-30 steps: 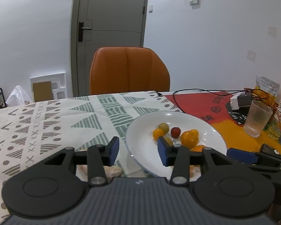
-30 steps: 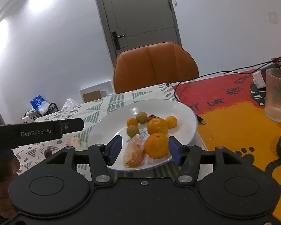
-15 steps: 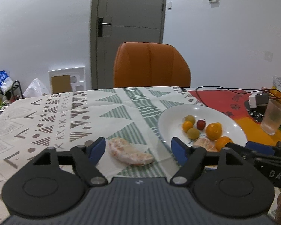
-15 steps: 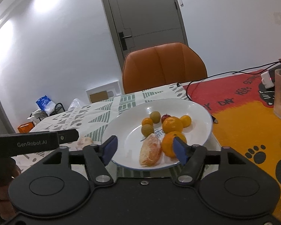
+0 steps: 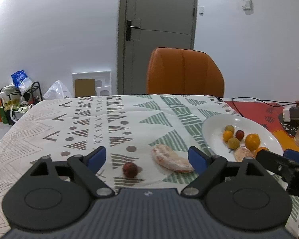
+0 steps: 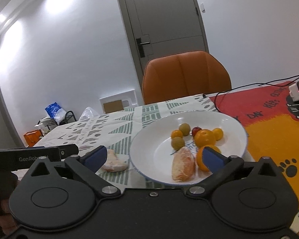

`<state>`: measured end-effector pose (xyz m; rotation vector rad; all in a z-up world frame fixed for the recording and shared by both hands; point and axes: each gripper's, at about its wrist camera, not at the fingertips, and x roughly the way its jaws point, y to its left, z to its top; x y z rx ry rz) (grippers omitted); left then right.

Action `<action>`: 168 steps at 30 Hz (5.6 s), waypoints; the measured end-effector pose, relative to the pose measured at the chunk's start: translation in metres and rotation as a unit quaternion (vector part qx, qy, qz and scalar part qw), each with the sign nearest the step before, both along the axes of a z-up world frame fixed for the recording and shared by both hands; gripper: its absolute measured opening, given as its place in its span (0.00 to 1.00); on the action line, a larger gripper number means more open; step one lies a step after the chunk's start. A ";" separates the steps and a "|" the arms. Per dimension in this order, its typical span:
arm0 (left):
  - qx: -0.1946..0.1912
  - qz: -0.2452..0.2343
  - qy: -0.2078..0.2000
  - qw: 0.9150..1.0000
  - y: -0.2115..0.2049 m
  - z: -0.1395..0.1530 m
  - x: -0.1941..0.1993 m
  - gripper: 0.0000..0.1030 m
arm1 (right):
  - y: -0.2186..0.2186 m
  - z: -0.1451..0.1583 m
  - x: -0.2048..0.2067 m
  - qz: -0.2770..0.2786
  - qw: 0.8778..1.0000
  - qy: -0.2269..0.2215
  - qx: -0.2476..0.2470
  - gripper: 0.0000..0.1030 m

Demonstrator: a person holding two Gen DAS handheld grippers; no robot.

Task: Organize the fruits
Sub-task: 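Move both tools back toward the dark red plum on the tablecloth, then close the left tool on the dark red plum while the right tool lowers onto the netted peeled fruit, then close the right tool on the netted peeled fruit, then carry the plum and peeled fruit with both tools over the white plate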

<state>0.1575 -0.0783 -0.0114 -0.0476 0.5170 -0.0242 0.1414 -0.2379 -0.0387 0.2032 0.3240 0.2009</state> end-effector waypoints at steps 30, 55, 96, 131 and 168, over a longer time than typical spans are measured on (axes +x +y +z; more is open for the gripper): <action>-0.020 0.034 0.007 0.999 0.043 -0.020 0.001 0.84 | 0.047 -0.011 0.014 0.073 0.997 0.020 -0.016 0.85; -0.056 0.008 0.042 0.998 0.039 -0.049 0.032 0.43 | 0.072 -0.017 0.049 0.115 0.990 0.062 -0.042 0.44; -0.106 0.051 0.046 0.992 0.100 -0.042 0.029 0.22 | 0.135 -0.022 0.107 0.123 0.972 0.091 -0.177 0.44; -0.076 0.050 0.037 0.995 0.088 -0.032 0.017 0.22 | 0.120 -0.012 0.078 0.145 0.983 0.070 -0.092 0.37; -0.048 -0.025 0.012 0.998 0.003 -0.010 0.023 0.22 | 0.005 0.002 0.060 0.036 0.998 0.032 -0.040 0.37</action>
